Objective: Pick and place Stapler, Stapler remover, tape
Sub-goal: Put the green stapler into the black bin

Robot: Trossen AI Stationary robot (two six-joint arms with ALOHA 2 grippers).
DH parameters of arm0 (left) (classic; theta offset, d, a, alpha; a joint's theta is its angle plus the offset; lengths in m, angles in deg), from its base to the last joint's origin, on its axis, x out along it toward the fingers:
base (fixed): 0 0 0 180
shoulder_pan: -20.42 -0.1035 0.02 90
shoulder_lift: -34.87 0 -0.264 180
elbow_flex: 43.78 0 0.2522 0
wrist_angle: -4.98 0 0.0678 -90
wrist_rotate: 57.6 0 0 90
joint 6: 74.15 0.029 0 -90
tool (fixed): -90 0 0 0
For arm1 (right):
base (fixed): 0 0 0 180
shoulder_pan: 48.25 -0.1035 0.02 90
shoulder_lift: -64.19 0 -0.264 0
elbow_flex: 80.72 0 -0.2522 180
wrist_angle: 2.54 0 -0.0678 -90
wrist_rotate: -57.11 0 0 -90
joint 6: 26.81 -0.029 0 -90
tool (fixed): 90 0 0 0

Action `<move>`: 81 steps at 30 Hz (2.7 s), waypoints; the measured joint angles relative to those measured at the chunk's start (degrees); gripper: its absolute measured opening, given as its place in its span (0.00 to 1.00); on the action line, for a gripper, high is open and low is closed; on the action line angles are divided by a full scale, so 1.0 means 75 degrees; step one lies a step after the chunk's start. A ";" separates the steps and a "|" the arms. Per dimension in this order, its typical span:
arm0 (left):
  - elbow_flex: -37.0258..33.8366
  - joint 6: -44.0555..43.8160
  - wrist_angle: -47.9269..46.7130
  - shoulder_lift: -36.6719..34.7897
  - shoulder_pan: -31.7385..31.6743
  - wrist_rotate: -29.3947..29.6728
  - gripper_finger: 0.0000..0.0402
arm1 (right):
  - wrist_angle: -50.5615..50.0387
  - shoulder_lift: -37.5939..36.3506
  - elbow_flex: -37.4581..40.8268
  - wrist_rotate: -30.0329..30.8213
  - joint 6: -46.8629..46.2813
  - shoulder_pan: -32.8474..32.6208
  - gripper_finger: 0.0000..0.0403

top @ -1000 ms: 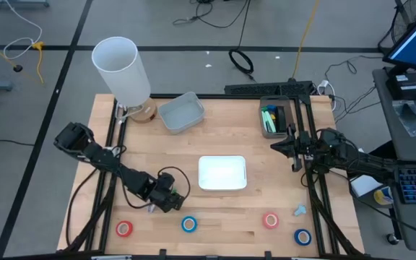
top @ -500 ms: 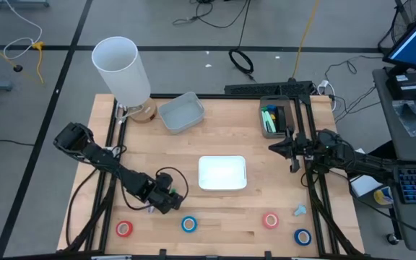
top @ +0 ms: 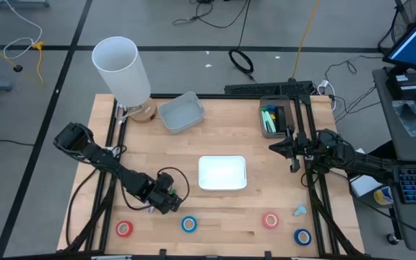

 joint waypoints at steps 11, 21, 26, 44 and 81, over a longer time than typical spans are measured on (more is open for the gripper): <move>-0.0006 0.0366 0.0052 0.0000 -0.0006 0.0330 0.67 | -0.0001 0.0000 0.0000 -0.0003 0.0000 0.0001 0.02; -0.0004 -0.0370 0.0066 0.0000 -0.0056 0.0324 0.67 | -0.0003 0.0000 0.0000 -0.0006 -0.0002 0.0000 0.02; -0.0003 -0.0797 0.0067 -0.0003 -0.0176 0.0306 0.67 | -0.0003 0.0000 0.0000 -0.0009 0.0000 0.0002 0.02; 0.0032 -0.1075 0.0117 0.0466 -0.0361 -0.0321 0.67 | -0.0006 0.0000 0.0000 0.0006 0.0000 0.0002 0.02; 0.0443 -0.0995 -0.0899 0.0525 -0.0347 -0.0904 0.31 | -0.0001 0.0003 0.0003 0.0015 0.0000 0.0002 0.02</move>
